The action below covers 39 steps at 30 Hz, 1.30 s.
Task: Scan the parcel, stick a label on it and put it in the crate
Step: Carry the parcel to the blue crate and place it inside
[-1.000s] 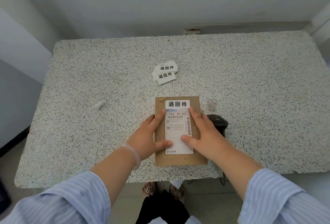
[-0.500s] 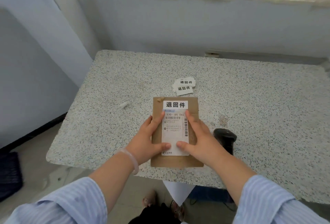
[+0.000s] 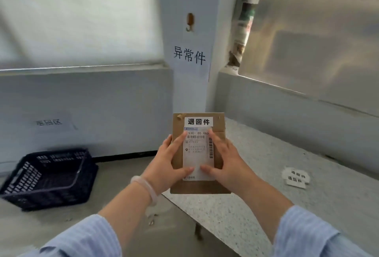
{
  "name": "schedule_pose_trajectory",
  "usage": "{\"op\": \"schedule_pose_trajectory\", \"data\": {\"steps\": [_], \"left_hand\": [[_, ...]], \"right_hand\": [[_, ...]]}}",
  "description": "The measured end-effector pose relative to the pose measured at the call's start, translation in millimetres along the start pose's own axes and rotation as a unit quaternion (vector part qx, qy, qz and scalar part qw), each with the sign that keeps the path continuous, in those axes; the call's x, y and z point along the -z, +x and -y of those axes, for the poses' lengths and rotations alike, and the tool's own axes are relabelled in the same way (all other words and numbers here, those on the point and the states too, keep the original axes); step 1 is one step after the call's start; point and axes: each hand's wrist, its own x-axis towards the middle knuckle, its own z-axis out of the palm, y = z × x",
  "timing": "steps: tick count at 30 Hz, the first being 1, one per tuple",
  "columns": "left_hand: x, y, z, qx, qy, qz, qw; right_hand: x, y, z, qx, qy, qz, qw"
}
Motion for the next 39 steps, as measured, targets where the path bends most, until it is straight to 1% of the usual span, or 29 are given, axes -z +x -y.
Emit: {"op": "schedule_pose_trajectory", "data": {"steps": [4,11,15,20,25,31,35,39], "left_hand": [[102,-37,43,0.03,0.017,-0.064,0.997],[285,-117,131,0.079,0.07,-0.155,0.982],[353,-157,177,0.118,0.077,-0.189,0.972],[417,-176,236,0.159,0.066,-0.239,0.956],[472,-165,293,0.2,0.07,-0.238,0.948],[552,-118,355,0.239,0.062,-0.23,0.941],[608,-85,390,0.248,0.072,-0.224,0.94],[652,-63,429,0.251,0.067,-0.207,0.943]], "right_hand": [[-76,42,82,0.047,0.003,0.034,0.998],[-234,99,228,0.1,0.06,0.107,0.988],[-308,125,289,0.121,0.055,0.157,0.979],[-387,164,339,0.142,0.035,0.203,0.968],[-451,219,368,0.15,0.026,0.233,0.96],[-515,313,405,0.157,0.03,0.257,0.953],[-546,374,436,0.158,0.028,0.269,0.95],[-579,415,457,0.156,0.027,0.268,0.95]]}}
